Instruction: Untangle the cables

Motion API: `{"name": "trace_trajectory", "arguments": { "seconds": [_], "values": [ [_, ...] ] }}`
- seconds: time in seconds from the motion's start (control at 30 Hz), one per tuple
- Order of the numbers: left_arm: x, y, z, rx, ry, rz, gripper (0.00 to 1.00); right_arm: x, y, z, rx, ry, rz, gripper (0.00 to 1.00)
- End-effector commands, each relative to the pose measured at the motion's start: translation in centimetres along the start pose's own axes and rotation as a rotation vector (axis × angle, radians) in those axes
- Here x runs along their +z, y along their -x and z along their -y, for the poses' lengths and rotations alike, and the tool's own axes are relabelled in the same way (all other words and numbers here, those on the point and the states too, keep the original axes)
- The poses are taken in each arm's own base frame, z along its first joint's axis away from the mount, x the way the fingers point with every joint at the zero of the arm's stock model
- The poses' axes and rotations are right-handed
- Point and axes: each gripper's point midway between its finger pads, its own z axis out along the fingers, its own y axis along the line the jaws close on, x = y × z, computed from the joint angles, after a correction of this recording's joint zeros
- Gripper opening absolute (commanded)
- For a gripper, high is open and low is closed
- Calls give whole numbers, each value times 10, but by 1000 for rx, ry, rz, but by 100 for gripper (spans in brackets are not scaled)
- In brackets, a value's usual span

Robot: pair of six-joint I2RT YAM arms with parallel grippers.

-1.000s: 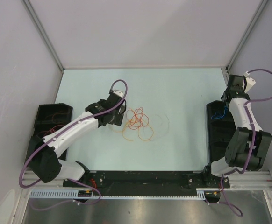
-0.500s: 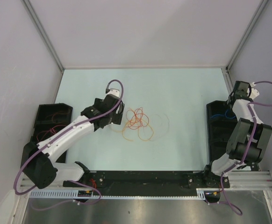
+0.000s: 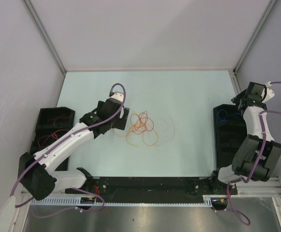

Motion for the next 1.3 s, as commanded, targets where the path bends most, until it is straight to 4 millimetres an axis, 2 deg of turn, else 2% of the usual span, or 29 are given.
{"name": "trace_trajectory", "arguments": {
  "seconds": [0.0, 0.07, 0.1, 0.2, 0.23, 0.3, 0.33, 0.4, 0.43, 0.53, 0.57, 0.7, 0.77, 0.8, 0.93, 1.13, 1.27],
  "values": [
    [-4, 8, 7, 7, -59, 36, 99, -26, 13, -15, 23, 82, 32, 69],
    [-7, 9, 11, 1, -89, 50, 97, -39, 10, -25, -1, 117, 31, 69],
    [-9, 12, 19, -5, -138, 63, 96, -43, 8, -28, -15, 127, 32, 69],
    [-14, 14, 32, -11, -221, 91, 90, -67, 0, -46, -75, 161, 58, 69],
    [-15, 15, 37, -15, -247, 89, 88, -80, -5, -57, -96, 197, 62, 70],
    [-12, 16, 43, -30, -269, 79, 88, -91, -20, -70, -128, 236, 38, 70],
    [-13, 18, 50, -45, -298, 71, 89, -102, -36, -83, -164, 278, 11, 70],
    [-12, 21, 59, -64, -327, 59, 89, -110, -49, -90, -192, 292, -7, 70],
    [-13, 25, 65, -92, -351, 61, 87, -121, -71, -103, -247, 333, -44, 70],
    [-12, 32, 80, -126, -375, 80, 84, -131, -94, -112, -288, 374, -80, 70],
    [-5, 32, 84, -131, -370, 74, 82, -134, -106, -114, -311, 394, -101, 70],
    [13, 31, 100, -135, -351, 42, 79, -143, -125, -116, -340, 448, -148, 69],
    [18, 36, 111, -136, -351, 51, 79, -147, -128, -116, -353, 470, -155, 69],
    [27, 31, 117, -135, -347, 26, 78, -148, -131, -115, -361, 477, -163, 70],
    [47, 34, 137, -152, -350, 0, 75, -151, -133, -110, -388, 490, -169, 70],
    [72, 41, 160, -160, -342, -19, 69, -156, -133, -111, -409, 522, -180, 70],
    [89, 36, 167, -155, -314, -56, 66, -157, -134, -111, -418, 536, -188, 70]
  ]
}}
